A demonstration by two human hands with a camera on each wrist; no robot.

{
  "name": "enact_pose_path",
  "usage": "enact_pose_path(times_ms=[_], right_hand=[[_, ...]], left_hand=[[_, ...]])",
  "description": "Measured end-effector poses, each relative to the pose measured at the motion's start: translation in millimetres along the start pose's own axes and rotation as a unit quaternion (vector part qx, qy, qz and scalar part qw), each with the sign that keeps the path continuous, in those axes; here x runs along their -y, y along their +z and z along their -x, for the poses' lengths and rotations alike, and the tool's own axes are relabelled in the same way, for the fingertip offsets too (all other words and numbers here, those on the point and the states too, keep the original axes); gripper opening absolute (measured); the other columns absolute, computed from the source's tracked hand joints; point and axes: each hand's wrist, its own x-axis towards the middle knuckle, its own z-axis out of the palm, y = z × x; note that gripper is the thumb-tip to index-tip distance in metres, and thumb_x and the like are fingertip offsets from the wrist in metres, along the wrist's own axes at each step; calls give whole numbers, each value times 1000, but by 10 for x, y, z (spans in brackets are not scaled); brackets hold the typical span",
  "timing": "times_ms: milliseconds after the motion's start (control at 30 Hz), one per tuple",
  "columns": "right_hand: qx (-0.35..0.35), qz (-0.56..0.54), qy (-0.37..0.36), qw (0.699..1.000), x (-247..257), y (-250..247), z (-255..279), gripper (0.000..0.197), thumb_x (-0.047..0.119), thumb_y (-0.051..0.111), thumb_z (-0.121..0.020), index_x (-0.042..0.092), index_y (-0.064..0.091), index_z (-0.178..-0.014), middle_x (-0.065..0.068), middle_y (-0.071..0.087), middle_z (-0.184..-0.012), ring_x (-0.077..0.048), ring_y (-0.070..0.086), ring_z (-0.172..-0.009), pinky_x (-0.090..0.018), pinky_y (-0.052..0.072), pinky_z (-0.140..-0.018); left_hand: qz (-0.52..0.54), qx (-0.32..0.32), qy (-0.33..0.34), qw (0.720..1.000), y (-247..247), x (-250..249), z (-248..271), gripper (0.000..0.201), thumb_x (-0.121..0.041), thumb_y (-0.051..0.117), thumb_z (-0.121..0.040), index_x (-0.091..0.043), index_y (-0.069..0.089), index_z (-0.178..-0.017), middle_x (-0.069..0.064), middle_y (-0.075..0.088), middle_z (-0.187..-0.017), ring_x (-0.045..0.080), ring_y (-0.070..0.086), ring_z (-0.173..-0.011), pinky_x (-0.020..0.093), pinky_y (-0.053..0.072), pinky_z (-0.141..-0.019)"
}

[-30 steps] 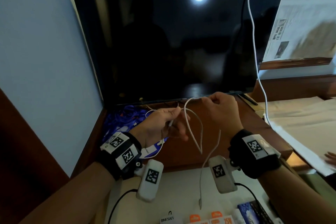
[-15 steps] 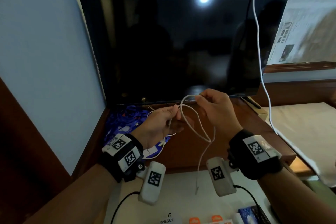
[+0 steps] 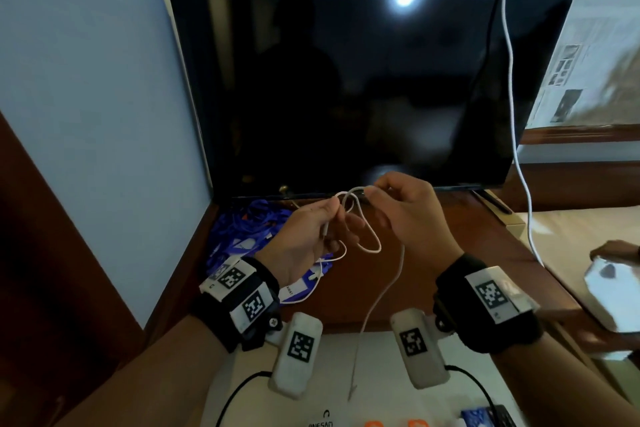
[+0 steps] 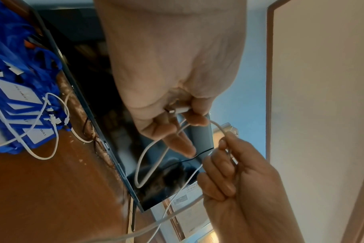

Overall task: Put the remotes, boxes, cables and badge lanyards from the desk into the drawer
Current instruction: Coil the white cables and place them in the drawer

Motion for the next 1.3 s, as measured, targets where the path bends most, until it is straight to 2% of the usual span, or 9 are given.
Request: enact_pose_path(times_ms=[233, 367, 500, 667, 733, 933, 1100, 1200, 1300], right_hand=[[-65, 13, 27, 997, -97, -104, -120, 21, 17, 59, -93, 15, 58, -72, 9, 49, -50, -1, 41, -42, -15, 35, -45], [-147, 13, 58, 987, -197, -301, -240, 22, 18, 59, -92, 14, 59, -70, 0, 52, -57, -10, 47, -51, -25, 41, -52], [-171, 34, 85, 981, -371, -396, -283, 21, 17, 61, -90, 6, 61, -73, -1, 53, -57, -6, 47, -49, -15, 40, -48], [-98, 33, 160, 982, -620, -255, -174, 15, 17, 63, -89, 10, 61, -77, -1, 57, -63, -11, 52, -54, -20, 41, -48], [-33, 47, 180, 982, -661, -158, -89, 7, 17, 67, -87, 13, 61, -89, 1, 63, -79, -12, 60, -68, -20, 46, -58], [209, 8, 110, 972, -468, 218, 87, 35, 23, 68, -85, 18, 55, -117, 1, 63, -107, -12, 63, -99, -29, 53, -87], [245, -93, 79, 962, -240, 376, 148, 15, 17, 53, -96, 15, 61, -108, -2, 68, -89, -19, 66, -78, -20, 53, -66], [226, -97, 95, 965, -185, 351, 144, 25, 20, 47, -99, 6, 66, -106, 5, 67, -69, -10, 54, -56, -17, 44, -53], [197, -59, 76, 976, -180, 355, 117, 24, 16, 46, -99, 6, 68, -99, 11, 67, -59, -7, 43, -44, -15, 35, -44]], left_hand=[[-13, 20, 2, 1000, -176, 19, 73, 33, -26, 28, -104, -11, 47, -81, 4, 55, -61, 16, 44, -59, 29, 31, -62], [-29, 27, -12, 999, -374, 76, 126, 33, -28, 28, -104, -9, 49, -87, 2, 46, -55, 16, 46, -58, 31, 40, -72], [-49, 38, -48, 997, -517, 76, 125, 37, -27, 29, -103, -3, 54, -92, 3, 37, -50, 17, 44, -53, 28, 43, -65], [37, 87, -92, 991, -546, 37, 97, 40, -32, 32, -101, -11, 48, -71, -4, 29, -45, 11, 23, -42, 28, 28, -58], [96, 116, -113, 982, -550, 25, 76, 42, -34, 34, -99, -13, 46, -65, -5, 28, -43, 9, 19, -41, 25, 26, -53], [168, 149, -138, 965, -434, -14, 10, 44, -36, 37, -97, -16, 40, -58, -6, 28, -39, 10, 12, -39, 26, 16, -50], [178, 120, -134, 967, -429, -12, 2, 44, -36, 40, -94, -18, 38, -53, -7, 26, -36, 8, 15, -34, 26, 11, -49], [157, 99, -140, 973, -481, 25, 47, 44, -37, 41, -93, -17, 37, -55, -6, 25, -38, 9, 12, -37, 27, 9, -49], [117, 74, -127, 982, -503, 81, 94, 42, -35, 40, -95, -14, 40, -59, -3, 28, -46, 10, 24, -41, 25, 21, -50]])
